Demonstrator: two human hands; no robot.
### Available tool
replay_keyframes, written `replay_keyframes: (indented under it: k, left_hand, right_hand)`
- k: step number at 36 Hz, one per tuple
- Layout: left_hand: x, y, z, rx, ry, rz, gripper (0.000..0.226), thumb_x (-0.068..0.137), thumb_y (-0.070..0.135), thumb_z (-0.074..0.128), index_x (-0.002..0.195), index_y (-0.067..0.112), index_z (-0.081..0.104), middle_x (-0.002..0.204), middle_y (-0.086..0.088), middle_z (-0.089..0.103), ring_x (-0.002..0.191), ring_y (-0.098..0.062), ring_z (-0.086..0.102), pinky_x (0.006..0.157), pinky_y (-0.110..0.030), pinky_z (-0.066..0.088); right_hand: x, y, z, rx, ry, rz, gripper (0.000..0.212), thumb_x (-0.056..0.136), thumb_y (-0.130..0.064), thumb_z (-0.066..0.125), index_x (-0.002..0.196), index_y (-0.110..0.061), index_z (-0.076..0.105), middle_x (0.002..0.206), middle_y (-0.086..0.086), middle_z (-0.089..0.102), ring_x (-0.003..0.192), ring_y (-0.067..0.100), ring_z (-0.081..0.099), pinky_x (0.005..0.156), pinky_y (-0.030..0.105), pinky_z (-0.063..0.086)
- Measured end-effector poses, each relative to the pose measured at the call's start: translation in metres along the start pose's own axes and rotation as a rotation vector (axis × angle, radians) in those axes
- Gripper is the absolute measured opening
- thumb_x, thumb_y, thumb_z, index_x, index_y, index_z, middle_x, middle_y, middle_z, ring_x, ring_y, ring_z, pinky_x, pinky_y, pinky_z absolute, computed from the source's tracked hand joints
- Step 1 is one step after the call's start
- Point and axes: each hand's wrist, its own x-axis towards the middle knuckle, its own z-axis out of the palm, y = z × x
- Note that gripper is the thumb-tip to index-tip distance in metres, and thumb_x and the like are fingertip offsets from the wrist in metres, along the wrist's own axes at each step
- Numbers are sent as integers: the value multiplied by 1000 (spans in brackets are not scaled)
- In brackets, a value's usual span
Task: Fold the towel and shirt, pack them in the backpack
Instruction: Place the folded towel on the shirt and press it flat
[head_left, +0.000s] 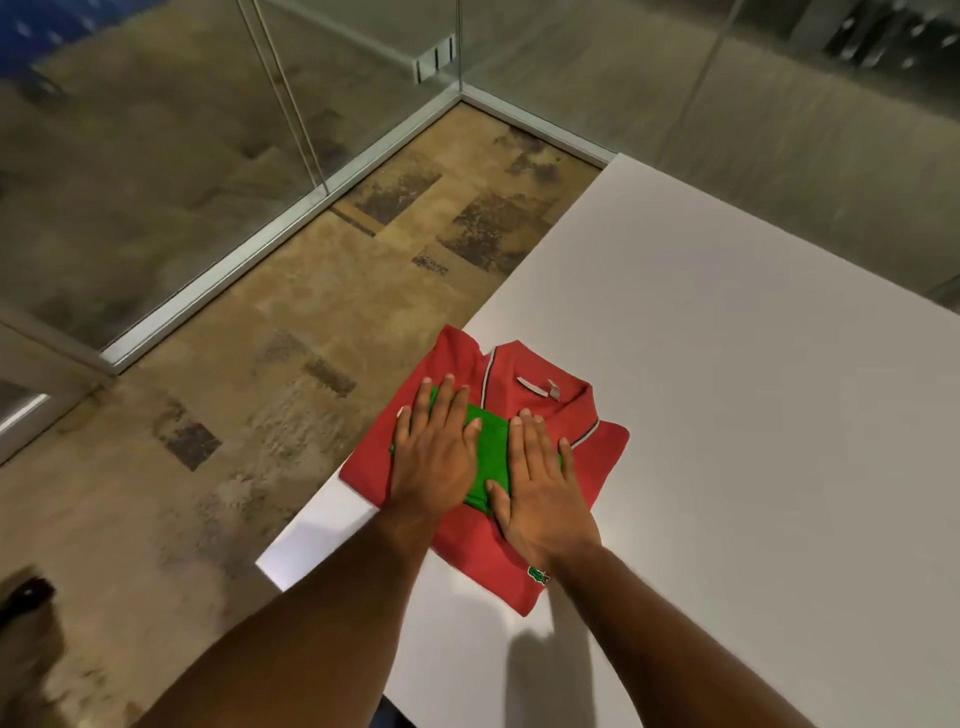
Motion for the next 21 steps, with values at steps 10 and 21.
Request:
replay_keyframes:
  k: [10, 21]
  left_hand:
    - [2, -2, -1, -25, -14, 22, 62, 105, 50, 10, 161, 26, 24, 171, 3, 15, 158, -21, 6, 125, -50, 16]
    - [3, -6, 0, -22, -1, 47, 64, 104, 50, 11, 159, 24, 30, 169, 1, 22, 157, -23, 13, 123, -51, 21]
  right_hand:
    - [-2, -9, 1, -22, -4, 60, 75, 106, -55, 12, 163, -13, -12, 171, 6, -18, 157, 21, -19, 129, 50, -2]
    - [-3, -11, 0, -35, -30, 71, 76, 105, -58, 10, 163, -14, -14, 171, 5, -19, 157, 20, -21, 128, 49, -4]
